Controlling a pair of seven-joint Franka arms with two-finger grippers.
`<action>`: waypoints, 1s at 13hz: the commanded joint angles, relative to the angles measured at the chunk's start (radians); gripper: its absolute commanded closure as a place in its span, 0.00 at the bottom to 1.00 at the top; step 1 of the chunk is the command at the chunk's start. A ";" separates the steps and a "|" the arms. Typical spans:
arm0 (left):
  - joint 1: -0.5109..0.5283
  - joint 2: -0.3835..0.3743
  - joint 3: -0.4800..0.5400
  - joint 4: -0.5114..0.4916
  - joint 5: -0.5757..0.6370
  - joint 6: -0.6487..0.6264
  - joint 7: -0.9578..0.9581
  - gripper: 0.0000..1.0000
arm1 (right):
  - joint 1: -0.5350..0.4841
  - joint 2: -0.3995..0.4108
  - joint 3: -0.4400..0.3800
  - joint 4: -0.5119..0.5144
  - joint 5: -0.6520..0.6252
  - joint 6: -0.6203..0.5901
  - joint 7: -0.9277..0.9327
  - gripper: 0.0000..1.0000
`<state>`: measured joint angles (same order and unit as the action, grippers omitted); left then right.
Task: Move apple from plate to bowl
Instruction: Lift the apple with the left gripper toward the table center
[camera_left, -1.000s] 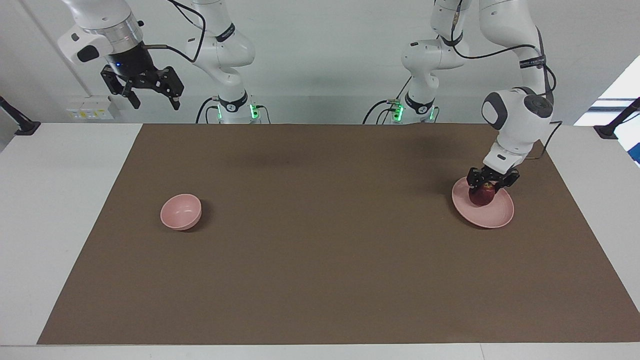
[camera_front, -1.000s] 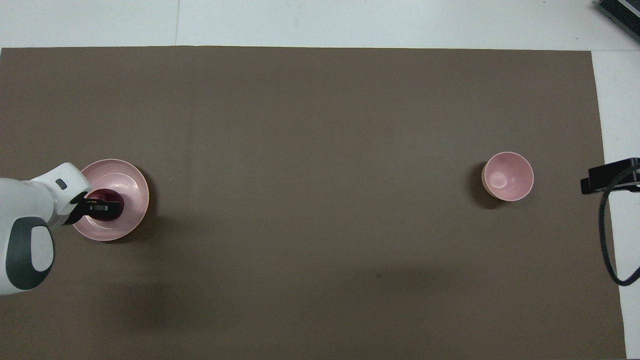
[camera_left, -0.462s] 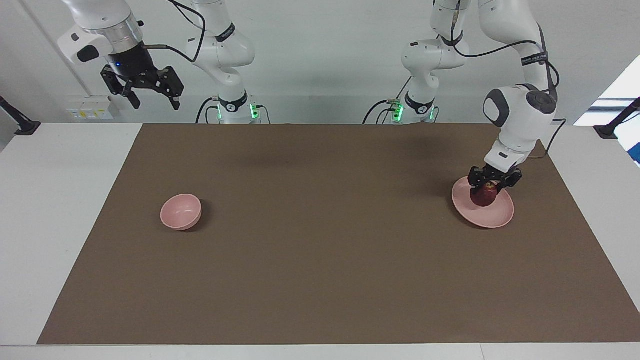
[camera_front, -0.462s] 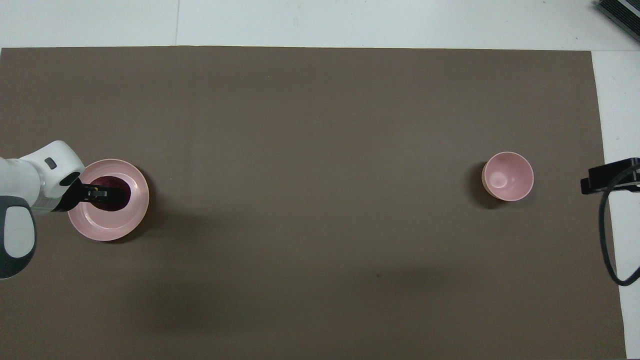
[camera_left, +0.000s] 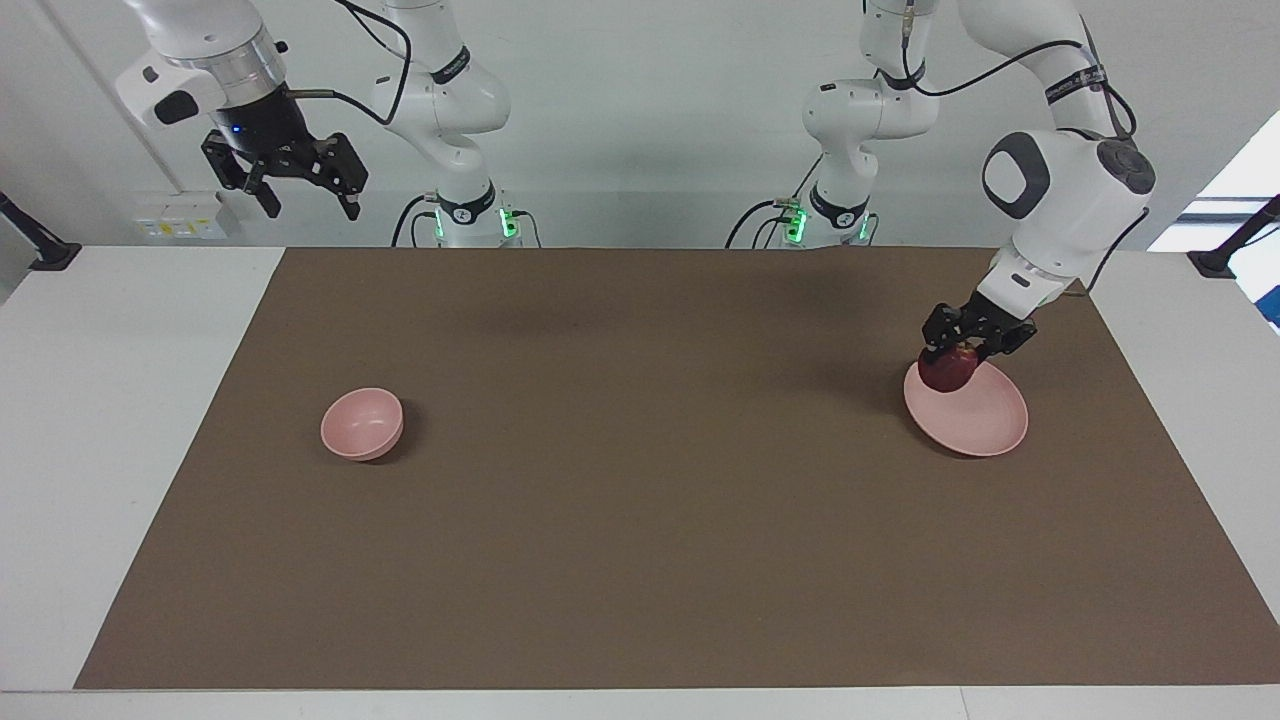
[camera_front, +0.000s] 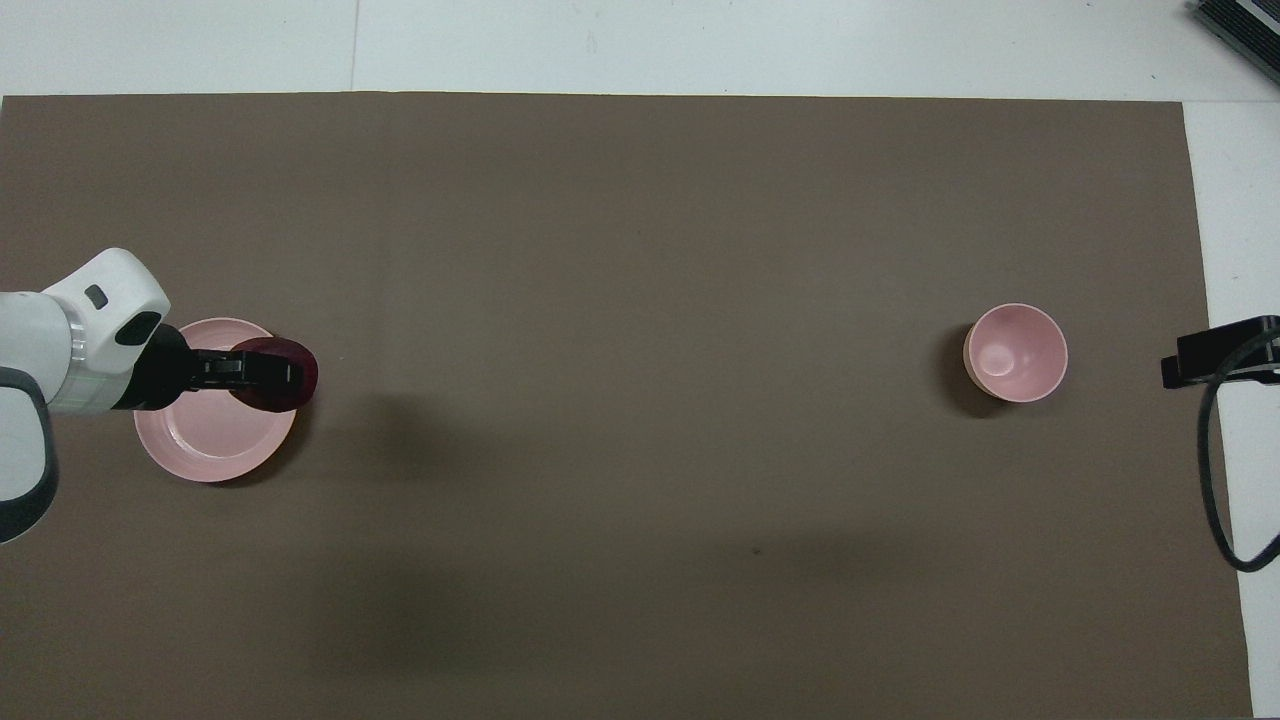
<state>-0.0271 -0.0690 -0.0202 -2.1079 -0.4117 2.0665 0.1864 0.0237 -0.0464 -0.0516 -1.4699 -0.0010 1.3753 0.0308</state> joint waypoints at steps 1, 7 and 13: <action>-0.014 -0.002 -0.030 0.025 -0.114 -0.025 -0.027 1.00 | 0.004 -0.020 -0.005 -0.023 -0.013 0.018 -0.002 0.00; -0.017 -0.003 -0.142 0.028 -0.297 -0.014 -0.056 1.00 | 0.004 -0.018 -0.005 -0.023 -0.013 0.018 -0.002 0.00; -0.019 -0.002 -0.213 0.069 -0.326 -0.020 -0.107 1.00 | 0.002 -0.018 -0.005 -0.023 -0.013 0.018 -0.002 0.00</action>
<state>-0.0373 -0.0690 -0.2223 -2.0685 -0.7217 2.0655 0.1061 0.0237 -0.0464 -0.0516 -1.4699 -0.0010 1.3753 0.0308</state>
